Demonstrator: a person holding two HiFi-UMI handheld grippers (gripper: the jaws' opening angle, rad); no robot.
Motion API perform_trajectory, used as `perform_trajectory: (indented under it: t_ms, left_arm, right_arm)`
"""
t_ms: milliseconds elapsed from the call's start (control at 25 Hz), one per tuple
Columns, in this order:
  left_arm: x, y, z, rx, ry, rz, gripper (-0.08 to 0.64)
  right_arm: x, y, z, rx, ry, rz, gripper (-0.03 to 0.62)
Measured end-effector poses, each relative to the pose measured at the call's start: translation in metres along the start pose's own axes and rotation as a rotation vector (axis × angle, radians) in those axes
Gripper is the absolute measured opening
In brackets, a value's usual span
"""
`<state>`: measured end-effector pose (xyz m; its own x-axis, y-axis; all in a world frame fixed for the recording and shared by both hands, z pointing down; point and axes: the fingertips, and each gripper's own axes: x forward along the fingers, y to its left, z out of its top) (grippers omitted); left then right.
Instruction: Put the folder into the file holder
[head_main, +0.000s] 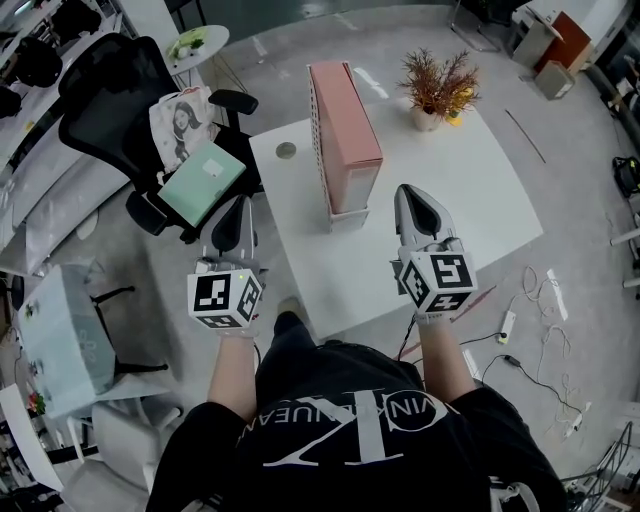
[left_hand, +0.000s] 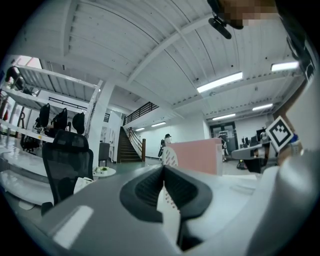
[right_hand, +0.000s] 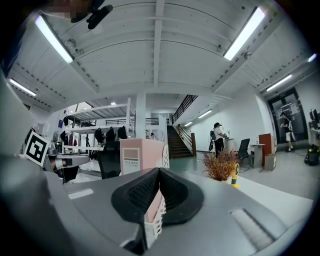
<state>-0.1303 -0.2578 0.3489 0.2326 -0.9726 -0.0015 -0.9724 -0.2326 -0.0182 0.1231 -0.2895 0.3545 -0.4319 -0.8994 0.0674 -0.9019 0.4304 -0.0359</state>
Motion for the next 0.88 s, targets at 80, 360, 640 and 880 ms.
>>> perform_trajectory:
  t_ms: [80, 360, 640, 880]
  left_arm:
    - [0.0, 0.001, 0.004, 0.008, 0.001, 0.003, 0.0]
    - [-0.004, 0.008, 0.003, 0.016, 0.01, 0.026, 0.0]
    - [-0.005, 0.009, 0.006, 0.016, 0.007, 0.037, 0.0]
    - [-0.001, 0.006, 0.007, 0.018, -0.001, 0.04, 0.0]
  right_arm:
    - [0.001, -0.002, 0.004, 0.007, -0.007, -0.003, 0.008]
    - [0.005, -0.007, 0.01, 0.016, -0.028, -0.003, 0.008]
    - [0.005, -0.01, 0.015, 0.013, -0.033, 0.008, 0.008]
    - [0.006, -0.014, 0.014, 0.01, -0.035, 0.008, 0.008]
